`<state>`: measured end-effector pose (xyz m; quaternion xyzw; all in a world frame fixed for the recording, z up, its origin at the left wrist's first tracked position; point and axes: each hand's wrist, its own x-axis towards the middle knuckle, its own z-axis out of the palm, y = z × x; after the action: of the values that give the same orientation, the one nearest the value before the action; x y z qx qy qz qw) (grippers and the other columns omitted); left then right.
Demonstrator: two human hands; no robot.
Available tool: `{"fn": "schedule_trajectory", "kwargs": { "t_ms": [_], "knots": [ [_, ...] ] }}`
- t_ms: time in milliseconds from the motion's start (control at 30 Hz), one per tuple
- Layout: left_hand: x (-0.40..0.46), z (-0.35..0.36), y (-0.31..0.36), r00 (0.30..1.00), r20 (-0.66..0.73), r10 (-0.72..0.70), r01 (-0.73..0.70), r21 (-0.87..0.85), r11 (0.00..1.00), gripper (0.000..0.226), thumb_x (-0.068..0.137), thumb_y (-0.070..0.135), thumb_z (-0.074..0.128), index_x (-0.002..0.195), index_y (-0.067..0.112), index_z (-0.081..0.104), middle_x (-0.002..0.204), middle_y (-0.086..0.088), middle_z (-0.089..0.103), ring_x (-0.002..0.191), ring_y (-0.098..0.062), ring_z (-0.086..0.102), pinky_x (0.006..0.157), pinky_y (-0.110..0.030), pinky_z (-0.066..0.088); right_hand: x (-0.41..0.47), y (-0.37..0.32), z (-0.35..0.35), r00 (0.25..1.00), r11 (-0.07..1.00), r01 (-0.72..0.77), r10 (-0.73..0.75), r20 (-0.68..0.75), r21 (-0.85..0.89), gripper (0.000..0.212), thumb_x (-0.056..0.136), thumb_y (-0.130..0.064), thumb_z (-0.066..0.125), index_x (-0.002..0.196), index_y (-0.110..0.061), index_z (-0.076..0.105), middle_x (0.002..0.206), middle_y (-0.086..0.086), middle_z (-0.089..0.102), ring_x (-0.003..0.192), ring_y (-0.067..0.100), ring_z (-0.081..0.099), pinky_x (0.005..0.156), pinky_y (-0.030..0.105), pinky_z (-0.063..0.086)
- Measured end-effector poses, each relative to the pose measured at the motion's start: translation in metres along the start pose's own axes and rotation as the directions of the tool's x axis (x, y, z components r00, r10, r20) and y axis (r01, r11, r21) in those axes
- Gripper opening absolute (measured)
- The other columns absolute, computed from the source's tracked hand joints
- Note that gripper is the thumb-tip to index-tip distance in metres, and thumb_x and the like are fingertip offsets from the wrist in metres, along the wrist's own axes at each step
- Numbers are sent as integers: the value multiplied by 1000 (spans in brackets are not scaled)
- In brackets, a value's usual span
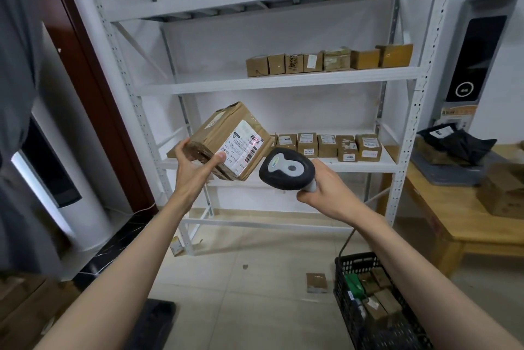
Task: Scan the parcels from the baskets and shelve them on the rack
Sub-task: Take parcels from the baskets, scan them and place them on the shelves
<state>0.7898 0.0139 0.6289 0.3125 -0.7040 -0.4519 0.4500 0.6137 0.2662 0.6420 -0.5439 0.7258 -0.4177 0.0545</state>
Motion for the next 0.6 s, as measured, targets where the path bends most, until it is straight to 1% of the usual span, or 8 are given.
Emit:
{"fn": "schedule_trajectory", "kwargs": {
  "t_ms": [133, 200, 267, 333, 433, 467, 533, 600],
  "knots": [
    [-1, -6, 3, 1000, -19, 0, 1, 18, 1000, 106, 59, 68, 81, 143, 39, 24, 144, -5, 49, 128, -20, 52, 111, -41, 42, 4, -1, 0, 999, 1000, 2, -2, 35, -9, 46, 82, -6, 71, 121, -23, 55, 118, 6, 55, 109, 20, 52, 87, 34, 45],
    [-1, -11, 3, 999, -43, 2, -1, 28, 1000, 106, 60, 68, 82, 143, 38, 24, 143, -4, 50, 129, -19, 52, 111, -47, 43, 8, -4, 1, 999, 1000, -6, 6, 36, 0, 45, 81, -4, 71, 122, -16, 57, 118, 7, 57, 108, 22, 53, 87, 36, 46],
    [0, -17, 2, 998, -70, -4, 6, 20, 1000, 105, 59, 68, 83, 142, 39, 25, 139, -4, 53, 127, -18, 53, 110, -51, 44, 14, -7, 3, 999, 999, -24, 22, 32, 47, 41, 81, -2, 70, 120, -9, 59, 115, 8, 60, 103, 25, 58, 86, 44, 53],
    [2, -22, 2, 996, -86, -25, 24, -10, 1000, 107, 57, 72, 84, 140, 39, 25, 136, -4, 57, 124, -19, 57, 110, -51, 45, 23, -10, 6, 998, 995, -47, 44, 38, 92, 40, 83, -2, 69, 121, -6, 58, 114, 10, 61, 98, 27, 61, 84, 47, 56],
    [9, -26, 1, 991, -115, -67, 58, -77, 995, 109, 53, 75, 83, 138, 39, 25, 133, -4, 60, 119, -18, 62, 109, -48, 46, 44, -16, 14, 998, 983, -60, 55, 37, 173, 34, 85, -2, 66, 117, -8, 57, 104, 11, 63, 83, 21, 62, 67, 33, 53],
    [13, -27, 0, 990, -123, -76, 65, -93, 994, 109, 54, 75, 83, 138, 39, 25, 132, -4, 60, 118, -18, 62, 109, -48, 47, 52, -18, 17, 998, 975, -61, 55, 35, 214, 31, 85, -2, 65, 114, -9, 57, 99, 10, 63, 78, 19, 61, 64, 33, 51],
    [26, -29, -3, 985, -144, -95, 77, -120, 990, 106, 57, 74, 83, 138, 39, 25, 130, -2, 60, 118, -18, 62, 108, -46, 47, 70, -23, 25, 998, 953, -70, 64, 29, 295, 31, 85, -2, 64, 113, -13, 57, 97, 14, 63, 76, 21, 57, 63, 41, 50],
    [41, -31, -6, 977, -173, -122, 93, -170, 981, 103, 60, 70, 83, 139, 38, 24, 121, 8, 58, 117, -16, 62, 101, -38, 51, 91, -28, 35, 997, 931, -81, 76, 27, 355, 35, 85, -2, 63, 116, -18, 56, 104, 17, 63, 79, 24, 57, 64, 49, 53]
  ]
}}
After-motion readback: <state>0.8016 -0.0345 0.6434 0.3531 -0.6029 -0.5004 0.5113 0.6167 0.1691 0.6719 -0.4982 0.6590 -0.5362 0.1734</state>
